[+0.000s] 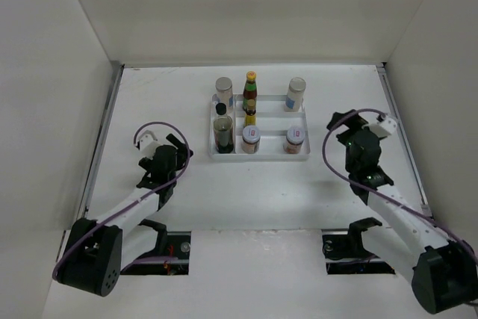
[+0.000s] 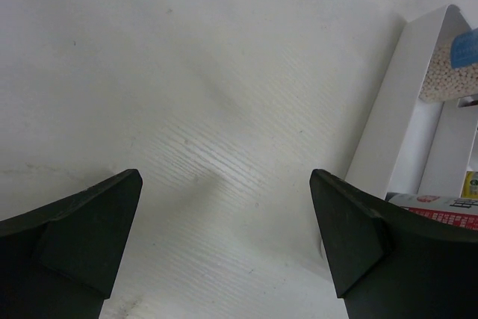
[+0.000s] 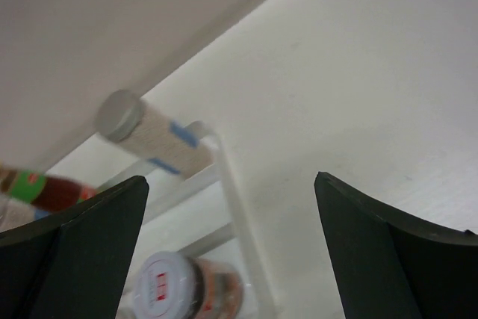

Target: Organize the condiment bottles

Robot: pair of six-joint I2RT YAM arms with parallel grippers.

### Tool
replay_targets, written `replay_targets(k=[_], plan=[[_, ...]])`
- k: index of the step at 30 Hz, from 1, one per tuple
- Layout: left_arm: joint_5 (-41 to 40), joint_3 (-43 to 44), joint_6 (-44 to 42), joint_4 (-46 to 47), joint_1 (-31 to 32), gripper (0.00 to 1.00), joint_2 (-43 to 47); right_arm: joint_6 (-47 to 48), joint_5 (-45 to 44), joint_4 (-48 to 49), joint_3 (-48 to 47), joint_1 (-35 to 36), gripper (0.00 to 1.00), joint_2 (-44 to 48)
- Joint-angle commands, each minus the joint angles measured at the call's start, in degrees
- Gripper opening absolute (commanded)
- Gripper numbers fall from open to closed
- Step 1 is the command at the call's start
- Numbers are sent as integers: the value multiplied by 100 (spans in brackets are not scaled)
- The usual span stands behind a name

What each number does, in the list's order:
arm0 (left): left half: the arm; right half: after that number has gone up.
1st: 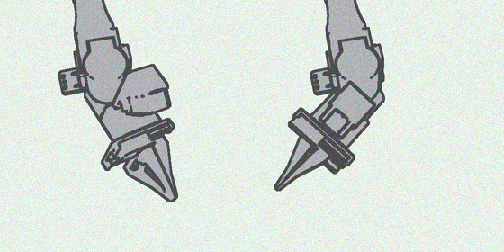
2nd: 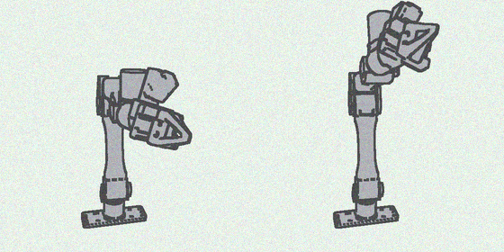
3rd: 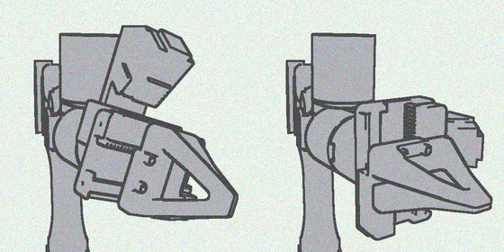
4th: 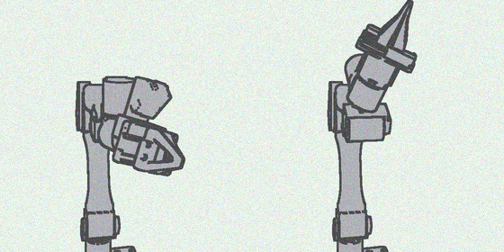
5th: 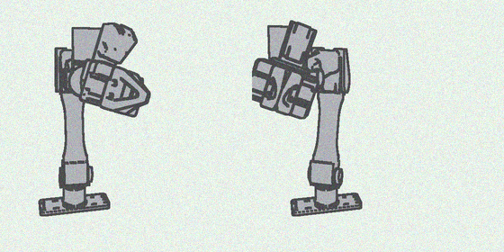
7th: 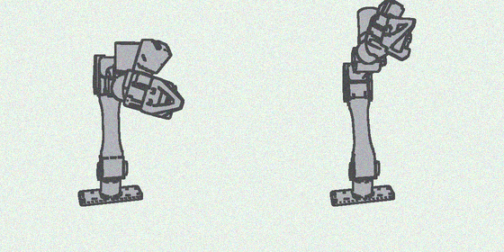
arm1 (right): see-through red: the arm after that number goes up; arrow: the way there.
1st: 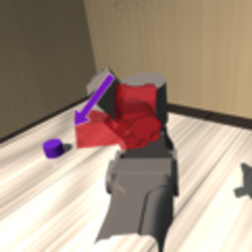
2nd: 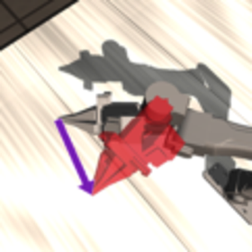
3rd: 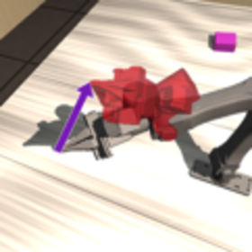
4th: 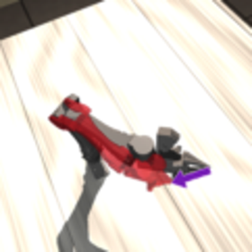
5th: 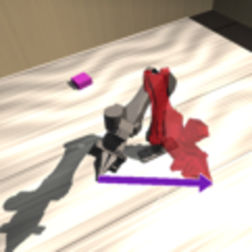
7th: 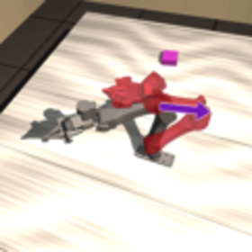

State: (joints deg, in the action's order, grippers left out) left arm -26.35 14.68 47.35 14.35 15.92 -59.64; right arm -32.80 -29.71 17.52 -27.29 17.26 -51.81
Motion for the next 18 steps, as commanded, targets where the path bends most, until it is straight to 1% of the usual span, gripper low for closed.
replay_targets(k=[1,2,4,7,15,18], plan=[[68,237,-33,-301,-85,100,233,-1270,17,190,723,-630,100,154],[95,272,-42,-362,-103,100,294,-1595,201,338,916,-797,100,93],[121,395,-94,-564,-138,100,400,-1896,448,672,1128,-1017,100,-213],[147,571,-244,-732,-217,100,400,-1932,852,762,1059,-1211,100,-593],[551,808,-402,-925,-656,100,111,-1880,660,815,1006,-1062,100,-734],[561,870,-446,-891,-665,100,49,-1792,712,823,919,-992,100,-813]])
